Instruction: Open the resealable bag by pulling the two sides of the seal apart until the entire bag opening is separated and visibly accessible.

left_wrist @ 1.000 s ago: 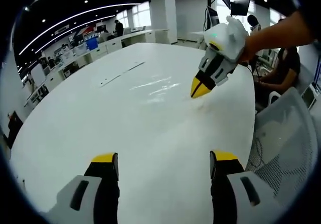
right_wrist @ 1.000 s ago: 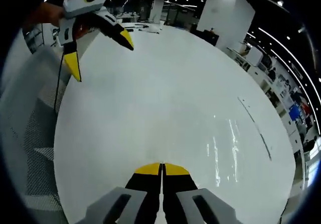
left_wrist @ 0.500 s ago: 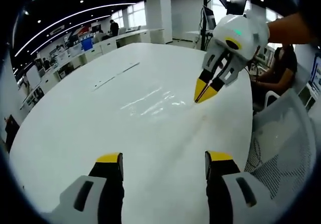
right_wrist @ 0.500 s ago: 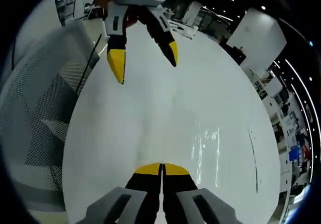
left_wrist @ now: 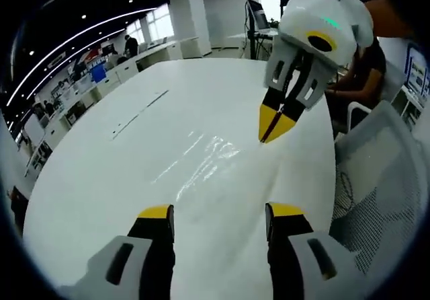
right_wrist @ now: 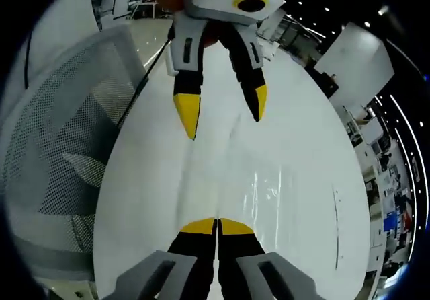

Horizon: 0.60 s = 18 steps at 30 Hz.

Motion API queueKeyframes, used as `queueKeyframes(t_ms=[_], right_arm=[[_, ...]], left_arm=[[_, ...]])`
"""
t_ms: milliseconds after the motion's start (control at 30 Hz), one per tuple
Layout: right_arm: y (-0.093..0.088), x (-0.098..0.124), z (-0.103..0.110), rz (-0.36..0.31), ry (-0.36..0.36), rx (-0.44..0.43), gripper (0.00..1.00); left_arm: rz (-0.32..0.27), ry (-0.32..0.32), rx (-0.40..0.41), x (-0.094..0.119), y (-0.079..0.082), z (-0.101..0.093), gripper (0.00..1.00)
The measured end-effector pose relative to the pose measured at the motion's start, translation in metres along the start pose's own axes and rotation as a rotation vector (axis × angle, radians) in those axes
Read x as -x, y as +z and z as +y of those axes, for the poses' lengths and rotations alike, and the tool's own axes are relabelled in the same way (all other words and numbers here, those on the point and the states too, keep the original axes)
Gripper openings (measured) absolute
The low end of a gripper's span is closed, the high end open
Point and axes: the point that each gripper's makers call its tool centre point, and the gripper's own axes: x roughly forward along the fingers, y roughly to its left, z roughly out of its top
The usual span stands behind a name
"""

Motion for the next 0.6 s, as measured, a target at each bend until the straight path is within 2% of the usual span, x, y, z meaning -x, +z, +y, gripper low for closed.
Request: queueKeyframes(t_ms=[67, 200, 300, 467, 600], right_arm=[[-0.001, 0.001, 0.001, 0.002, -0.001, 0.001, 0.00], [-0.003, 0.004, 0.002, 0.006, 0.001, 0.003, 0.00], [-0.004, 0.006, 0.001, 0.002, -0.002, 0.001, 0.00], [-0.002, 0.009, 0.002, -0.009, -0.004, 0.011, 0.00], [0.000, 0.009, 0.002, -0.015, -0.001, 0.011, 0.00]], left_arm=[[0.007, -0.007, -0.025, -0.002, 0.000, 0.000, 0.50], [0.019, -0.032, -0.025, -0.005, -0.001, -0.002, 0.44], [0.041, -0.057, -0.041, -0.007, -0.006, -0.005, 0.36], [0.070, -0.077, -0.085, -0.009, -0.010, -0.008, 0.15], [0.077, -0.085, -0.093, -0.010, -0.010, -0.009, 0.12]])
